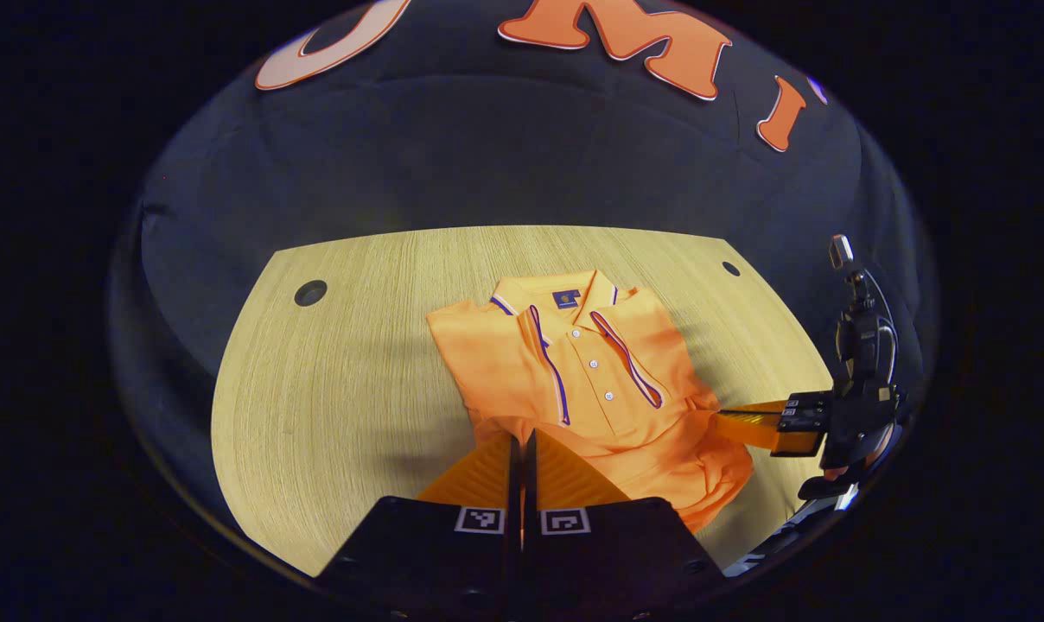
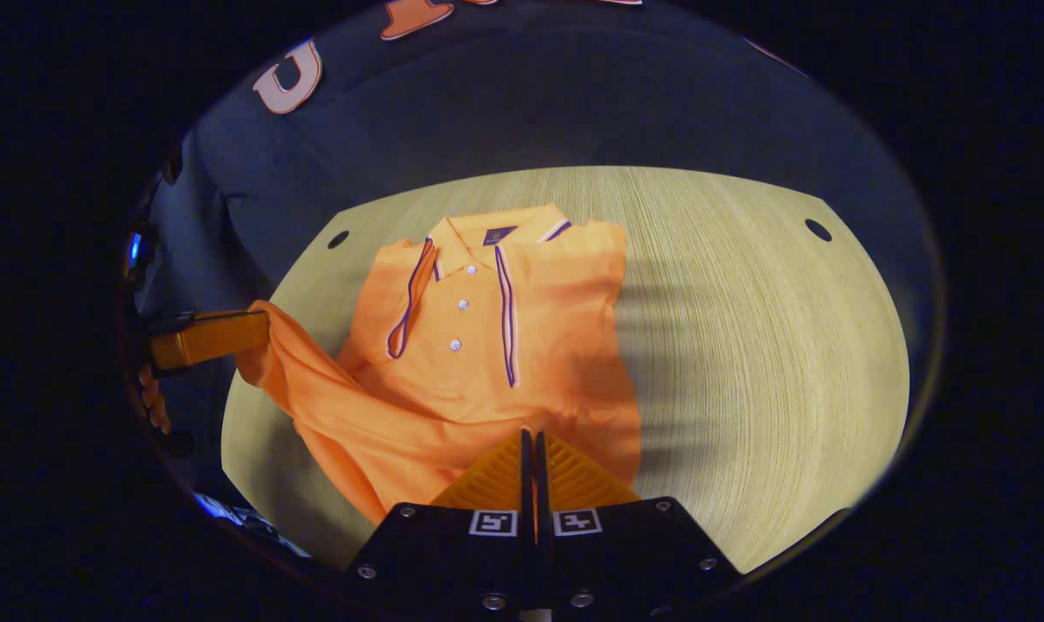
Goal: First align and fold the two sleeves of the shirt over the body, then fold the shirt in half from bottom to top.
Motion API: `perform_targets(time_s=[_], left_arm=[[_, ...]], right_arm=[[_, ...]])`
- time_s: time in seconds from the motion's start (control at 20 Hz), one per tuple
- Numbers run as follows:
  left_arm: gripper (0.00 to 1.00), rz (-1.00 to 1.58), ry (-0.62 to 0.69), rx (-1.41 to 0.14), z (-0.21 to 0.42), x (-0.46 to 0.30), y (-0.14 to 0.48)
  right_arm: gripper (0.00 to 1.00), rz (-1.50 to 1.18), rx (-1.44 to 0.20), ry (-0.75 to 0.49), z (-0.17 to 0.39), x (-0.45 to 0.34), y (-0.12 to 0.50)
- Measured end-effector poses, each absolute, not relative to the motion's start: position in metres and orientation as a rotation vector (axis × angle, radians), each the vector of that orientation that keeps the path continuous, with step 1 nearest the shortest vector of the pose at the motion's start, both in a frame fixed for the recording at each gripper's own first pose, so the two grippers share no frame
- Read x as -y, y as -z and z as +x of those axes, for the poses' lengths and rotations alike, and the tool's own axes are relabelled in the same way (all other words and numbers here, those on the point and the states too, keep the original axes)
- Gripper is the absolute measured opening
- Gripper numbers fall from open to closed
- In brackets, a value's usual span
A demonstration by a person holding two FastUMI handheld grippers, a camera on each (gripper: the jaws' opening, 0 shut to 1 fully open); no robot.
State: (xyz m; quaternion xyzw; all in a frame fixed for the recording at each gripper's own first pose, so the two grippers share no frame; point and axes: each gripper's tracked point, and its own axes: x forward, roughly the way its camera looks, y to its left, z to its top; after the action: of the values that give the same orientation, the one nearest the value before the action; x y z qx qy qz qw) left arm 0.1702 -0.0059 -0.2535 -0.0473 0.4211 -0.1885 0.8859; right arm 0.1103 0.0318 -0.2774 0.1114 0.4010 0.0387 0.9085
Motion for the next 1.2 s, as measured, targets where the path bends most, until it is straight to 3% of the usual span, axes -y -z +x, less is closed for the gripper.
perform_targets(time_s=[0.15, 0.35, 0.4, 0.45, 0.5, 0.65, 0.8, 0.9, 0.95, 1.05, 1.1, 1.2], left_arm=[[0.01, -0.101, 0.399, -0.871, 0.176, 0.008, 0.249], [0.01, -0.122, 0.411, -0.866, 0.175, 0.01, 0.245], [0.01, -0.133, 0.409, -0.868, 0.174, 0.01, 0.245], [0.01, -0.139, 0.405, -0.87, 0.174, 0.008, 0.246], [0.01, -0.141, 0.4, -0.872, 0.173, 0.005, 0.247], [0.01, -0.142, 0.394, -0.88, 0.173, 0.001, 0.25], [0.01, -0.146, 0.387, -0.88, 0.174, -0.003, 0.251], [0.01, -0.149, 0.384, -0.882, 0.171, -0.006, 0.25], [0.01, -0.153, 0.384, -0.884, 0.171, -0.006, 0.251], [0.01, -0.16, 0.387, -0.895, 0.171, -0.005, 0.256], [0.01, -0.159, 0.384, -0.895, 0.171, -0.007, 0.256], [0.01, -0.16, 0.381, -0.877, 0.176, -0.006, 0.254]], right_arm=[[0.01, 0.218, -0.83, -0.06, 0.12, -0.019, 0.269], [0.01, 0.141, -0.9, -0.077, 0.091, -0.015, 0.287], [0.05, 0.143, -0.915, -0.101, 0.084, -0.022, 0.295], [0.29, 0.148, -0.916, -0.109, 0.081, -0.028, 0.297], [0.34, 0.151, -0.922, -0.123, 0.078, -0.033, 0.3], [0.87, 0.158, -0.946, -0.133, 0.076, -0.048, 0.313], [0.9, 0.138, -0.949, -0.12, 0.084, -0.062, 0.323], [0.86, 0.101, -0.922, -0.064, 0.09, -0.055, 0.325], [0.74, 0.078, -0.919, -0.033, 0.092, -0.047, 0.327], [0.34, 0.19, -0.908, 0.002, 0.096, -0.048, 0.327], [0.12, 0.269, -0.921, -0.04, 0.094, -0.056, 0.322], [0.12, 0.33, -0.847, -0.006, 0.107, -0.045, 0.309]])
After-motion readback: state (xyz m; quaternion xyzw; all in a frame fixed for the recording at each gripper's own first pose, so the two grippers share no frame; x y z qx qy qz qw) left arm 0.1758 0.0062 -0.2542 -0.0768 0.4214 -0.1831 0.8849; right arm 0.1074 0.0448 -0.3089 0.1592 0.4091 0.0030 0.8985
